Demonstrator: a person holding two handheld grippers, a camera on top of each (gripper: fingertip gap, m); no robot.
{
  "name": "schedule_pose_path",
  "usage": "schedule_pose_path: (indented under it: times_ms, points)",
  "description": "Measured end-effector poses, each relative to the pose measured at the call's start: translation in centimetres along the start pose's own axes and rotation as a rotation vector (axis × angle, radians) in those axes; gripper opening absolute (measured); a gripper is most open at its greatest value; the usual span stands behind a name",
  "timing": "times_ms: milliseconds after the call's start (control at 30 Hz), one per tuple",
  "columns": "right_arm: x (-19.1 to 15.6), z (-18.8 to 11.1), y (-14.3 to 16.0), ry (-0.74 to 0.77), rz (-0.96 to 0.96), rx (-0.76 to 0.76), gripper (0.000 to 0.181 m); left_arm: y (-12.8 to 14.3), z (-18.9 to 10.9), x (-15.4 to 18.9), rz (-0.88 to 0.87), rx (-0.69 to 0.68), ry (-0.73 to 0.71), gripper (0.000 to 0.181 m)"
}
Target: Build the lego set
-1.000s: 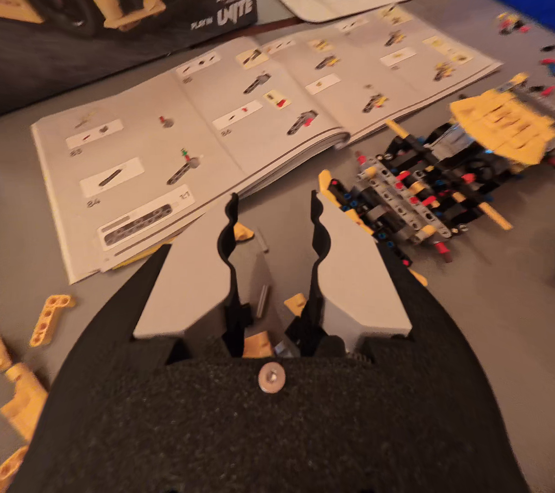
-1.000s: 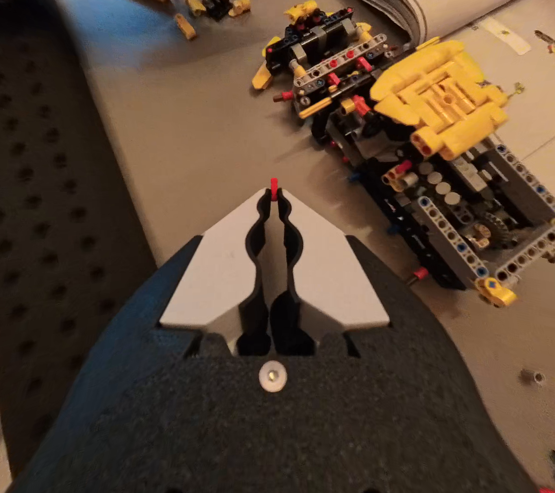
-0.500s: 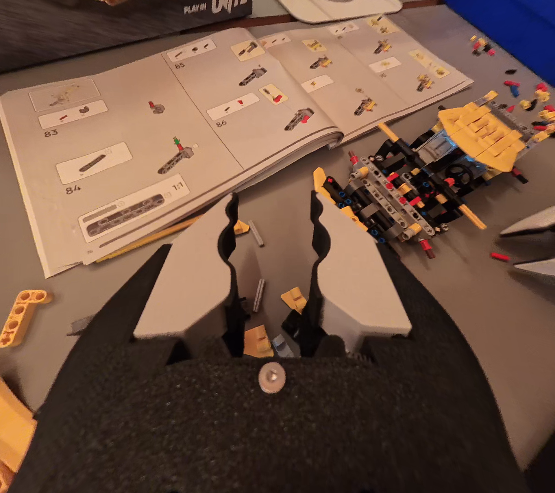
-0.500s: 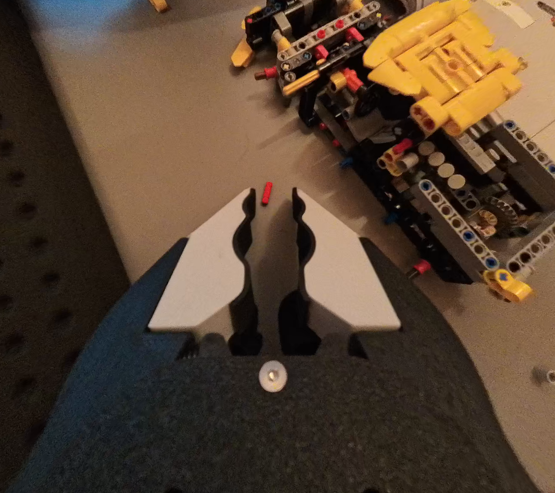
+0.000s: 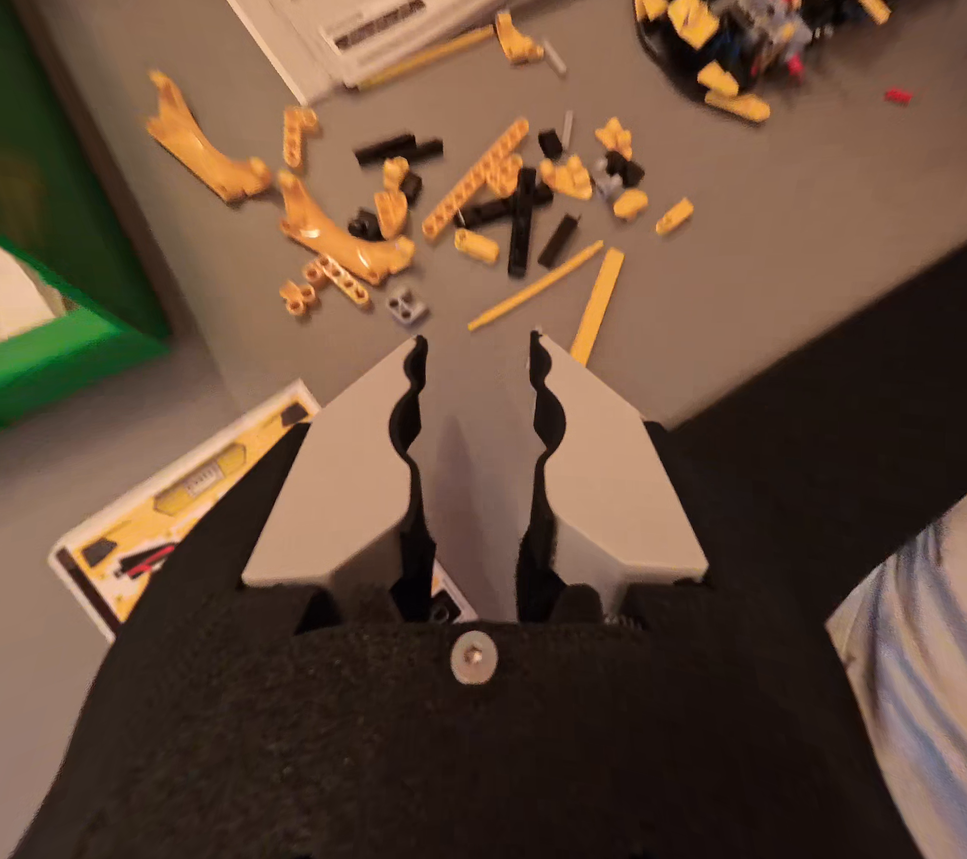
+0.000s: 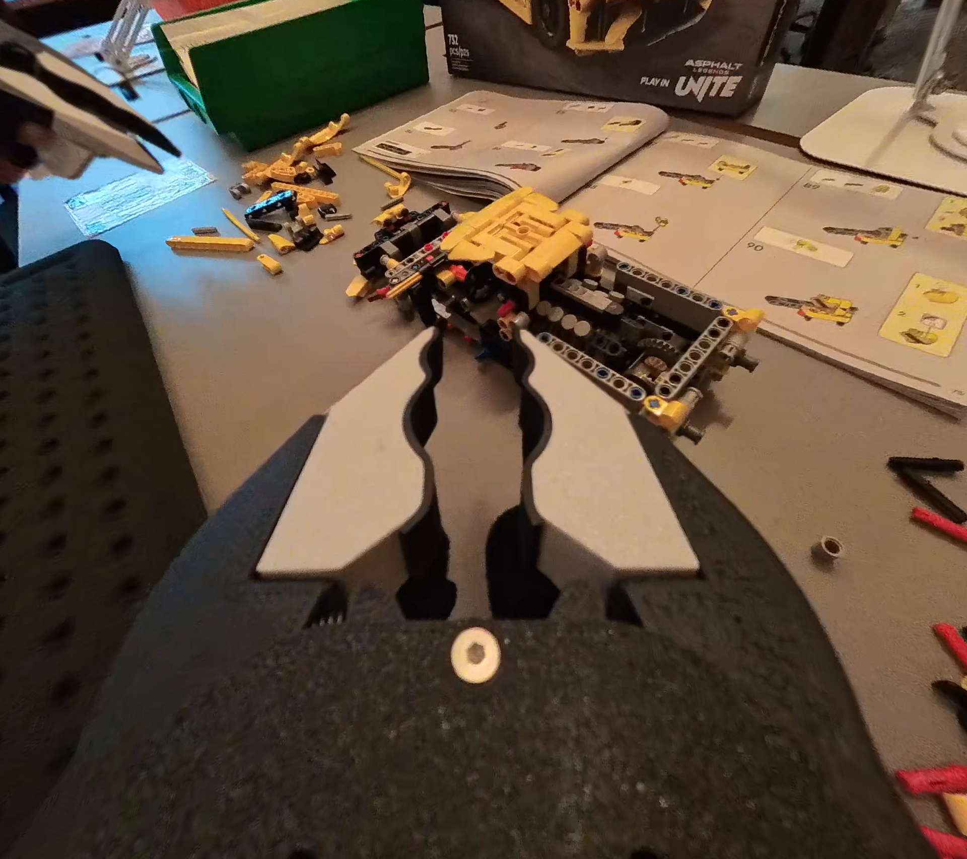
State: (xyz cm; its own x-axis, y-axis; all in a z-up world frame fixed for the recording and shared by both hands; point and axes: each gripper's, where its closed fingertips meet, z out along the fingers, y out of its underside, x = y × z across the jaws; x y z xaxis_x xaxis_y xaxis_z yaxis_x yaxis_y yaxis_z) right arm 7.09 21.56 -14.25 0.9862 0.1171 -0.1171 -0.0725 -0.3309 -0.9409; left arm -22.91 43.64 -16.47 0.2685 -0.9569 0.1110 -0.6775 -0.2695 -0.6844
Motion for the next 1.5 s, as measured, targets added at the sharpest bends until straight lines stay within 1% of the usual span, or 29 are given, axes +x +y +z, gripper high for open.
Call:
schedule_pose_path:
  times_ms: [67, 100, 167, 200, 300, 333, 400, 467, 500, 533, 600, 733, 800, 833, 900, 967, 1000, 1067, 1133, 1167, 1233, 1300, 1400, 1500]
  points:
    - [-0.1, 0.3, 0.4, 0.016, -0.036, -0.021, 0.024, 1.4, 0.2, -0.3, 0.007, -0.027, -0.025, 0.039]
    - [-0.1, 0.4, 0.6, 0.018, -0.047, -0.036, 0.024, 1.6, 0.5, -0.6, 0.004, -0.035, -0.037, 0.039]
    - [-0.3, 0.6, 0.9, 0.02, -0.064, -0.057, 0.024, 1.2, 1.3, 0.1, 0.01, -0.03, -0.003, 0.039]
    - [-0.3, 0.7, 1.0, 0.019, -0.07, -0.06, 0.023, 0.9, 1.6, 0.2, 0.041, -0.026, -0.003, 0.04]
    - [-0.4, 0.7, 1.2, 0.022, -0.076, -0.071, 0.023, 0.4, 2.8, -2.1, 0.153, -0.026, -0.135, 0.039]
    - [-0.4, 0.7, 1.3, 0.019, -0.075, -0.073, 0.023, 0.7, 3.3, -2.7, 0.157, -0.049, -0.144, 0.039]
    - [-0.4, 0.8, 1.4, 0.019, -0.077, -0.081, 0.023, 1.0, 4.3, -2.8, 0.09, -0.083, -0.082, 0.039]
    - [-0.5, 0.8, 1.6, 0.018, -0.08, -0.09, 0.023, 0.8, 4.8, -2.5, 0.021, -0.075, -0.011, 0.039]
    - [-0.5, 0.9, 1.7, 0.019, -0.082, -0.093, 0.023, 0.8, 5.0, -2.5, 0.02, -0.079, -0.005, 0.039]
    - [-0.5, 0.9, 1.7, 0.02, -0.083, -0.095, 0.023, 1.0, 5.1, -2.9, 0.036, -0.086, -0.029, 0.037]
    - [-0.4, 0.9, 1.8, 0.023, -0.086, -0.1, 0.023, 1.1, 5.0, -3.3, 0.076, -0.08, -0.069, 0.02]
    - [-0.4, 1.0, 1.9, 0.022, -0.085, -0.107, 0.022, 1.3, 4.8, -2.9, 0.1, -0.089, -0.069, 0.02]
    - [-0.4, 1.0, 1.9, 0.024, -0.086, -0.108, 0.021, 0.4, 4.2, -2.4, 0.118, -0.053, -0.084, 0.02]
    - [-0.4, 1.0, 1.9, 0.023, -0.086, -0.106, 0.021, -0.6, 3.8, -1.6, 0.128, -0.02, -0.073, 0.02]
    - [-0.4, 1.0, 1.8, 0.026, -0.088, -0.101, 0.021, -3.2, 3.3, 1.3, 0.16, 0.05, -0.006, 0.02]
    - [-0.4, 0.9, 1.7, 0.028, -0.086, -0.1, 0.02, -5.7, 3.7, 5.9, 0.198, 0.103, 0.109, 0.02]
    - [-0.3, 0.9, 1.7, 0.028, -0.085, -0.099, 0.02, -6.5, 4.5, 8.5, 0.202, 0.103, 0.178, 0.02]
    - [-0.4, 0.9, 1.7, 0.027, -0.084, -0.094, 0.02, -7.1, 6.8, 13.8, 0.194, 0.048, 0.301, 0.02]
    - [-0.3, 0.9, 1.7, 0.03, -0.084, -0.096, 0.02, -7.5, 9.0, 19.4, 0.215, 0.032, 0.428, 0.02]
    - [-0.3, 0.9, 1.7, 0.032, -0.086, -0.095, 0.02, -7.5, 10.1, 21.6, 0.232, 0.012, 0.468, 0.02]
    - [-0.4, 0.8, 1.7, 0.032, -0.087, -0.095, 0.02, -7.0, 12.0, 24.9, 0.289, -0.039, 0.503, 0.02]
    - [-0.5, 0.8, 1.6, 0.026, -0.089, -0.093, 0.02, -6.5, 13.5, 26.6, 0.356, -0.079, 0.508, 0.02]
    - [-0.6, 0.9, 1.7, 0.024, -0.092, -0.096, 0.02, -6.3, 14.9, 27.1, 0.416, -0.11, 0.478, 0.02]
    - [-0.6, 0.9, 1.7, 0.021, -0.091, -0.098, 0.02, -5.8, 15.5, 27.3, 0.428, -0.138, 0.487, 0.02]
